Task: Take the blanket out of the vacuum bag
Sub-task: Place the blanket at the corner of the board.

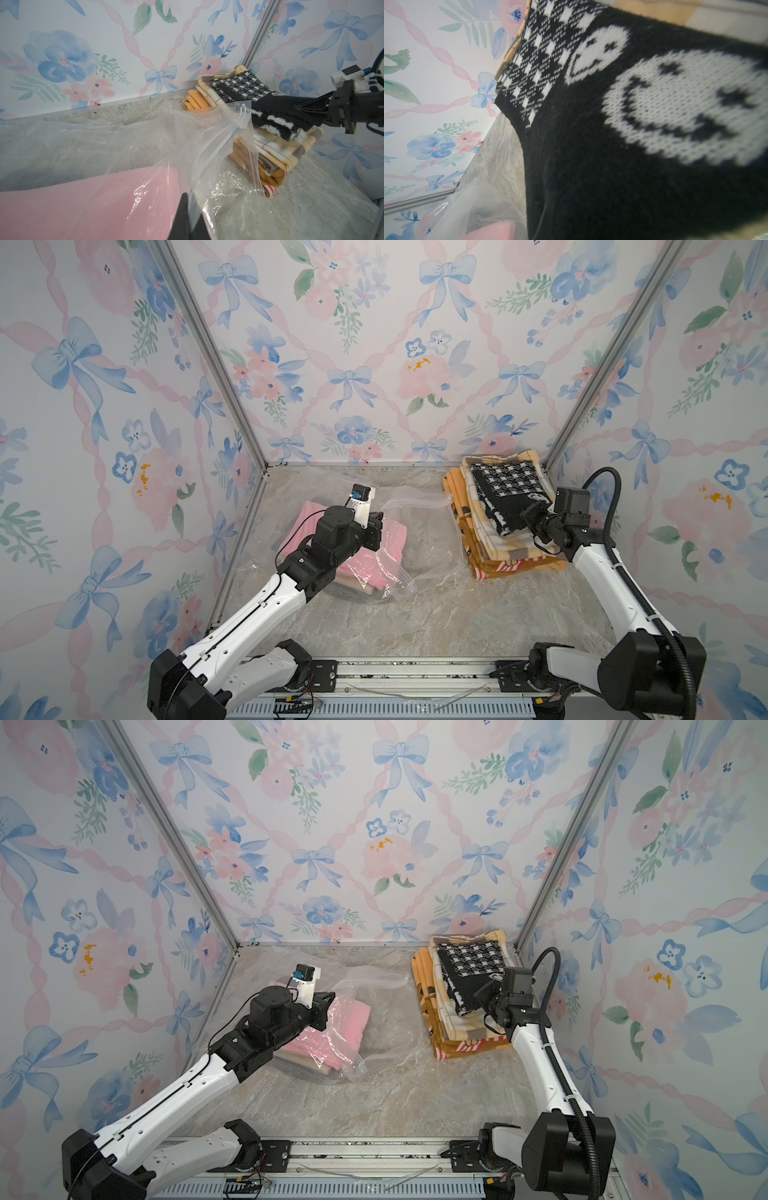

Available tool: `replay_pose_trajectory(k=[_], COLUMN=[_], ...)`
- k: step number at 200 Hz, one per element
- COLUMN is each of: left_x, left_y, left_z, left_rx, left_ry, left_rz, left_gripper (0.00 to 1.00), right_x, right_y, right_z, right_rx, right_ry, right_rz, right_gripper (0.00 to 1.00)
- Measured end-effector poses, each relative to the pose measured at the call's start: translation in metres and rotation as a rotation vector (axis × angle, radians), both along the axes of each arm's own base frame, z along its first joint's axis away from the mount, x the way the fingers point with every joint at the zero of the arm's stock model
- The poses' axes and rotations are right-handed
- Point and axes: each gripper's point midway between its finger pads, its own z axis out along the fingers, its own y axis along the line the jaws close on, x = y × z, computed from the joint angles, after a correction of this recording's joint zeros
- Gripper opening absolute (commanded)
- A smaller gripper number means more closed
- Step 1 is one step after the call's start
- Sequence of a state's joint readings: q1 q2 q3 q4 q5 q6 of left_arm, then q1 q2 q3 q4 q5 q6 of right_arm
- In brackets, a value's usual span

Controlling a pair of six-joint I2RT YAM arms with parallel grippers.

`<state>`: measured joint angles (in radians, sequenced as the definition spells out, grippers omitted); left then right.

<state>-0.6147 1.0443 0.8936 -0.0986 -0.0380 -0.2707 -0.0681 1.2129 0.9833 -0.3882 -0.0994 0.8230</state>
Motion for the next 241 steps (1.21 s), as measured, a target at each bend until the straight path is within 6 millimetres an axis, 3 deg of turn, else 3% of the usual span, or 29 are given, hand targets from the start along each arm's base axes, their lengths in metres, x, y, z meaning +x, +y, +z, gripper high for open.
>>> replay_pose_trajectory(k=[23, 54, 67, 93, 125, 162, 190, 224, 241], left_x=[0.001, 0.003, 0.003, 0.003, 0.002, 0.002, 0.002, 0.003, 0.005], left_y=[-0.001, -0.005, -0.005, -0.005, -0.004, -0.004, -0.004, -0.005, -0.007], left_z=[-0.001, -0.004, -0.003, -0.003, -0.006, -0.008, -0.010, -0.011, -0.012], left_rx=[-0.001, -0.001, -0.003, -0.003, -0.003, 0.000, 0.002, 0.000, 0.001], left_ry=[0.001, 0.006, 0.004, 0.004, 0.007, 0.012, 0.015, 0.012, 0.013], left_rz=[-0.003, -0.013, -0.013, -0.013, -0.011, -0.011, -0.011, -0.012, -0.012], left_gripper=[0.00, 0.00, 0.00, 0.00, 0.00, 0.00, 0.00, 0.00, 0.00], right_x=[-0.007, -0.014, -0.017, -0.024, -0.037, -0.057, -0.062, -0.043, -0.024], right_y=[0.000, 0.001, 0.001, 0.001, 0.001, -0.003, -0.008, -0.010, -0.012], right_z=[-0.001, -0.021, -0.029, -0.044, -0.048, -0.027, 0.010, 0.062, 0.069], right_rx=[-0.001, -0.003, -0.005, -0.004, -0.014, -0.052, -0.123, -0.202, -0.229], right_ry=[0.000, 0.044, 0.063, 0.097, 0.113, 0.102, 0.079, -0.004, -0.019], right_rz=[0.000, 0.002, 0.004, 0.014, 0.032, 0.050, 0.083, 0.133, 0.155], right_gripper=[0.00, 0.01, 0.13, 0.51, 0.76, 0.86, 0.90, 0.88, 0.76])
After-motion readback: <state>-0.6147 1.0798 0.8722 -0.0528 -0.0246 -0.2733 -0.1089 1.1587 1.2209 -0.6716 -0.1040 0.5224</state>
